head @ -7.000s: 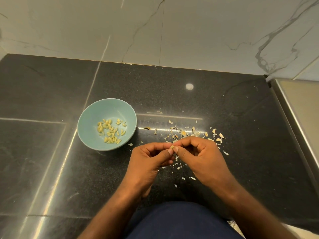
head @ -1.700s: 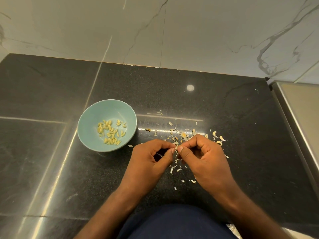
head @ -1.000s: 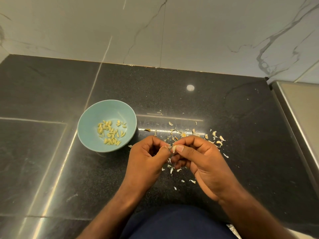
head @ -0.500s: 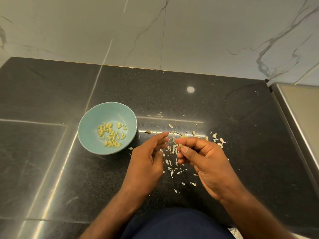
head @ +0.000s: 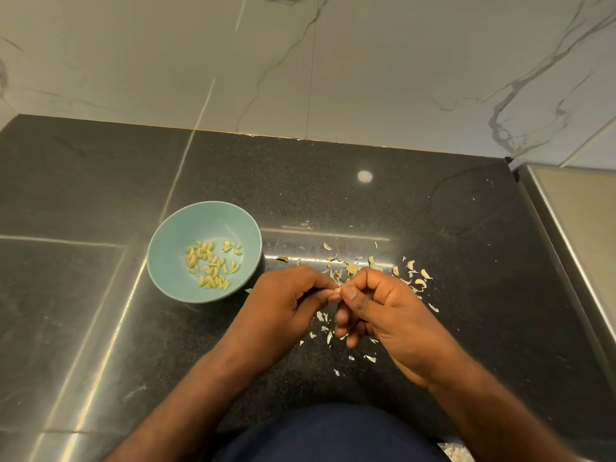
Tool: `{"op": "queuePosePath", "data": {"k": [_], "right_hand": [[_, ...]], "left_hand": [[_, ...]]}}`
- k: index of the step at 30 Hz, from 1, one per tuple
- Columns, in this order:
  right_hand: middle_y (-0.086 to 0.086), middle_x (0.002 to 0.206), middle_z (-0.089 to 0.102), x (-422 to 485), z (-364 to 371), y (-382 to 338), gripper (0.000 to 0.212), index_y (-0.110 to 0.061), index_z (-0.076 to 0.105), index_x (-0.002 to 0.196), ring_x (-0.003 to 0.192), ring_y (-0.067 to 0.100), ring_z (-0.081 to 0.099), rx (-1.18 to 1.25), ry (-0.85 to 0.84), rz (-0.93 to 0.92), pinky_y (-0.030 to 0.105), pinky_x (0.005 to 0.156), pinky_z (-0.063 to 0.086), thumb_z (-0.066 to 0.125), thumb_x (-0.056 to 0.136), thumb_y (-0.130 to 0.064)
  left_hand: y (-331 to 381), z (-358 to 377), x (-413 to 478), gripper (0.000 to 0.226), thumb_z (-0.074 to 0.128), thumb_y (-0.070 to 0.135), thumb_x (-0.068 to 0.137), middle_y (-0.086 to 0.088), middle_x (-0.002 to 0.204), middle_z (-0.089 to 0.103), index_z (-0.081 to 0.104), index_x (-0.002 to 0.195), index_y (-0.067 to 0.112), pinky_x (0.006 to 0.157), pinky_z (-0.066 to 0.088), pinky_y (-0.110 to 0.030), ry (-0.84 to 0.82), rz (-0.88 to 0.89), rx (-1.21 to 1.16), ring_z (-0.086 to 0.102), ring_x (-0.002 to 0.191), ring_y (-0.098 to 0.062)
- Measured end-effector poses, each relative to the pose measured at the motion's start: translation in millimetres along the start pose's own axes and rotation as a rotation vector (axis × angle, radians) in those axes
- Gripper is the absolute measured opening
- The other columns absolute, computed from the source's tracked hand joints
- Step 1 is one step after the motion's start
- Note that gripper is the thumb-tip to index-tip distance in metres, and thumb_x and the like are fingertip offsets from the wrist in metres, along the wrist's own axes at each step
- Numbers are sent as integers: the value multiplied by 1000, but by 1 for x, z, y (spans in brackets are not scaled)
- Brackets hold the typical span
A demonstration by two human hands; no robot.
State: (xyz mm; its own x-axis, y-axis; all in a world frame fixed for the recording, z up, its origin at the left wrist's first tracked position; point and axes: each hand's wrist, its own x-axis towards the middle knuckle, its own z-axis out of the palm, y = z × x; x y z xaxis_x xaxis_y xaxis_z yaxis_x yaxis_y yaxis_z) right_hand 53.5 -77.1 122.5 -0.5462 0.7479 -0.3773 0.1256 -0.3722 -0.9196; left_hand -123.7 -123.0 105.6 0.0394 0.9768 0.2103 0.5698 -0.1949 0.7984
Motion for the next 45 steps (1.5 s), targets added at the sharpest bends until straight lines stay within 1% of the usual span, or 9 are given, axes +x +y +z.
{"op": "queuePosePath", "data": {"k": [6,10,16,21,25,29,37,41,45], "right_hand": [[1,62,57,-1,4,1,20,-8,57,88,57,17,57,-33,3,41,27,50,46,48,103,-17],[-2,60,53,0,9,2,25,-11,51,81,56,16,53,-132,12,-1,29,50,45,47,105,-16],[-6,64,52,6,-2,11,19,-16,56,84,57,12,46,-838,77,-493,34,51,42,51,102,-12],[-4,76,56,12,-12,15,21,-16,60,96,66,12,49,-1181,69,-750,27,56,46,44,86,-7],[-5,75,57,12,-11,18,13,-15,61,94,64,10,48,-1065,79,-728,25,56,45,48,95,-14],[-6,71,55,10,-1,22,30,-14,55,90,60,15,50,-737,84,-575,34,54,44,41,104,-37],[1,63,54,6,5,17,23,-15,54,82,53,17,48,-599,160,-566,37,49,41,47,100,-29],[8,69,62,3,0,7,42,-21,58,79,61,24,61,-439,166,-407,45,56,53,52,91,-61],[-8,79,62,6,-4,4,7,-35,57,99,70,15,61,-673,-21,-444,37,60,52,55,99,-41]], "left_hand": [[1,0,0,22,31,50,97,14,76,49,45,91,33,60,46,-34,-173,54,224,50,66,-10],[4,2,-4,31,28,44,100,9,72,50,47,84,25,61,44,-37,-153,6,91,49,66,-13],[13,4,-2,35,41,23,104,8,61,43,49,74,6,55,34,-27,-185,-363,-400,38,57,-7],[20,5,-2,33,36,16,106,10,57,36,45,75,12,48,30,-16,-233,-518,-628,32,51,-4],[19,12,-3,37,37,23,107,12,56,38,47,73,14,48,31,-16,-153,-465,-606,34,51,-4],[12,20,-4,38,38,34,103,13,55,45,49,68,25,52,34,-21,4,-300,-436,38,52,-3],[11,20,-5,44,40,37,104,9,53,42,51,66,17,49,33,-25,81,-401,-574,37,48,-7],[9,19,-7,39,40,38,100,9,54,46,54,66,24,52,35,-26,104,-299,-438,40,51,-6],[12,17,-6,38,42,37,100,14,55,49,54,64,39,54,35,-19,79,-241,-387,43,52,-3]]}}
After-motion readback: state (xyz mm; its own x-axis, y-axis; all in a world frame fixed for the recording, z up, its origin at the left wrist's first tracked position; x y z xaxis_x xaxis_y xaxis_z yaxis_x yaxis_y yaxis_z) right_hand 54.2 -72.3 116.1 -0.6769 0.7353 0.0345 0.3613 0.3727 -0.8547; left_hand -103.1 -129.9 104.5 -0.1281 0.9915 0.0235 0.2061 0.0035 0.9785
